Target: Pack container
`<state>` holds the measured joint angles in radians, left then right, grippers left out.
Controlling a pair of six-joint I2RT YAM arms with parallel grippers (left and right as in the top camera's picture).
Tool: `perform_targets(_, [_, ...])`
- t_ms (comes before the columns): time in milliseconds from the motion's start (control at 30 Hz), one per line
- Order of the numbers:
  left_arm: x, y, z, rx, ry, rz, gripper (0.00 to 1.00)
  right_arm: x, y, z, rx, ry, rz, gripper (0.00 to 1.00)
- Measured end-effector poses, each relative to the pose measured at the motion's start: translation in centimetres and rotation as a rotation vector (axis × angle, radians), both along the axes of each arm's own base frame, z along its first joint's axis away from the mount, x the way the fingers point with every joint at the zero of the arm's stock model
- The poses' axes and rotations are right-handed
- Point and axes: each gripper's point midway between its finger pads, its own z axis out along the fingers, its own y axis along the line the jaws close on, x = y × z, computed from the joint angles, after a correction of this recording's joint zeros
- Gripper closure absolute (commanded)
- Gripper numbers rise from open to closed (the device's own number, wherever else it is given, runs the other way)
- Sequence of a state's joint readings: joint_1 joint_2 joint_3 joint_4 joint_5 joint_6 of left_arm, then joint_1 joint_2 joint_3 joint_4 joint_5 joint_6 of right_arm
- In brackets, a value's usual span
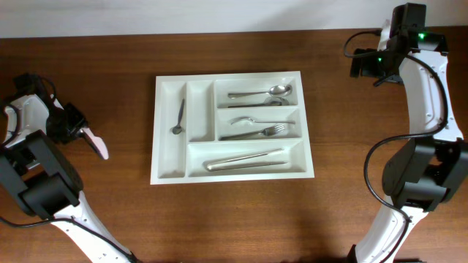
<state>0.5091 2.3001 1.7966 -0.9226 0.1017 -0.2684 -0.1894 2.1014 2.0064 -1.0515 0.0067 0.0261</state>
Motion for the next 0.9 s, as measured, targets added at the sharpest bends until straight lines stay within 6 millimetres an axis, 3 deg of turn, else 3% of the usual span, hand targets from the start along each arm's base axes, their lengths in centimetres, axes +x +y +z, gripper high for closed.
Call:
perform_targets(167, [0.06,-0.1,0.02,0.001,-0.001,-0.009,0.74,-0.01,0.0,0.0,0.0,0.0,-0.001,0.01])
perform_targets(700, [-0.14,-0.11,-0.14,0.002,0.006,-0.009,0.76,0.0,0.02,0.0,0.0,0.0,0.0,0.01])
perform_targets(800, [-0.13,-0.13,-0.14,-0.003,0.004,-0.009,0.75,-0.01,0.0,0.0,0.0,0.0,0.0,0.01])
perform_targets(900, [-0.05,-0.21,-0.11,-0.011,-0.003,-0.009,0.6,0.0,0.02,0.0,0.0,0.0,0.0,0.01])
